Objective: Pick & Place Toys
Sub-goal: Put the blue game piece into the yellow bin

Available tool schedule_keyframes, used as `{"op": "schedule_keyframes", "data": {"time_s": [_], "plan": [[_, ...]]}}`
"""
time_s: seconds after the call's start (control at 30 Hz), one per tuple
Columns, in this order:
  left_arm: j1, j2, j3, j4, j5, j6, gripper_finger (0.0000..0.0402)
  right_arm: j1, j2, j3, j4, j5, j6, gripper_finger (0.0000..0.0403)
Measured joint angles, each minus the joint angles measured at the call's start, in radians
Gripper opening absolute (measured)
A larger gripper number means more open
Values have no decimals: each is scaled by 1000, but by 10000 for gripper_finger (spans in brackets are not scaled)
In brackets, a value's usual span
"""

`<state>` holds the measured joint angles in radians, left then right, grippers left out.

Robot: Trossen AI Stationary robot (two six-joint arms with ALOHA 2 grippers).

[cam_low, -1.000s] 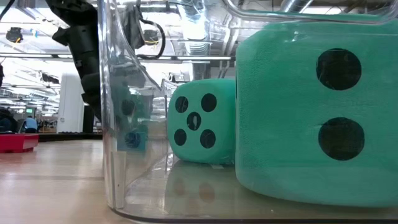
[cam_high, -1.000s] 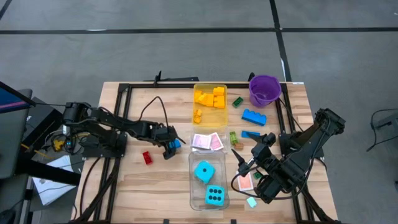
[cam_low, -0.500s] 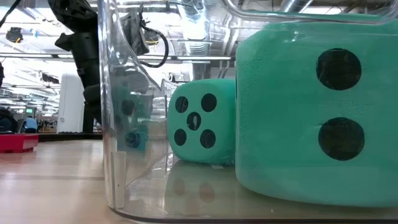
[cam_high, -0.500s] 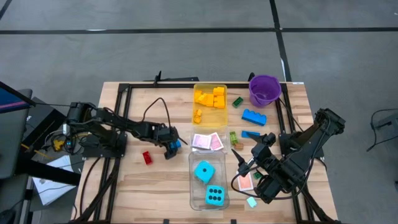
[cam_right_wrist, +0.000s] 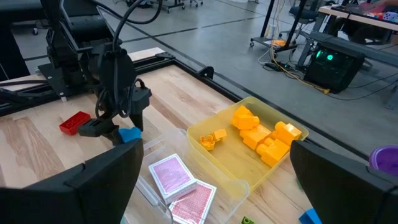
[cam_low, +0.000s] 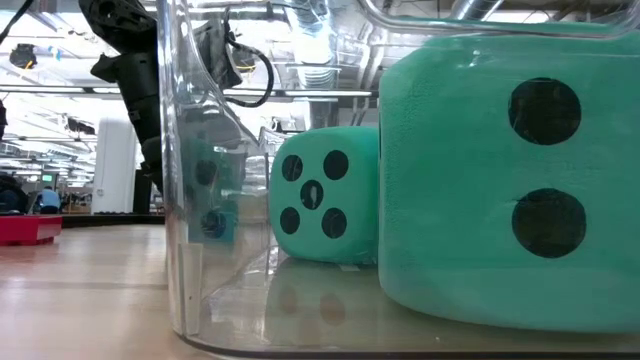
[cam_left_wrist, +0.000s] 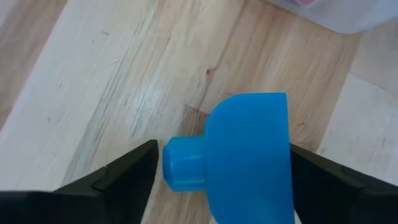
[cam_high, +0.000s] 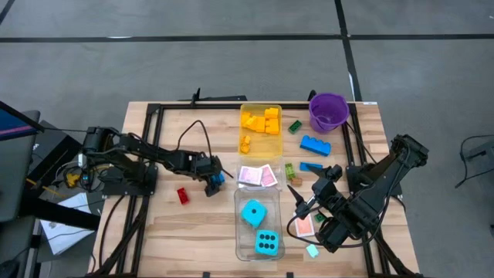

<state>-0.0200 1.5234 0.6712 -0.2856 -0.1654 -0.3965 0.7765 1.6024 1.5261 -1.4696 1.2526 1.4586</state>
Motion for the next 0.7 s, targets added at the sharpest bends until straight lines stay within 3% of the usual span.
{"op": "schedule_keyframes", "data": {"time_s": [0.2, 0.5, 0.7], "plan": [[0, 0, 0, 6, 0, 0, 259, 0, 0, 0, 0, 0, 0, 398], [0, 0, 0, 7, 1, 14, 277, 0, 0, 0, 0, 0, 0, 398], [0, 0, 0, 7, 1, 19, 259, 0, 0, 0, -1, 0, 0, 398]]}}
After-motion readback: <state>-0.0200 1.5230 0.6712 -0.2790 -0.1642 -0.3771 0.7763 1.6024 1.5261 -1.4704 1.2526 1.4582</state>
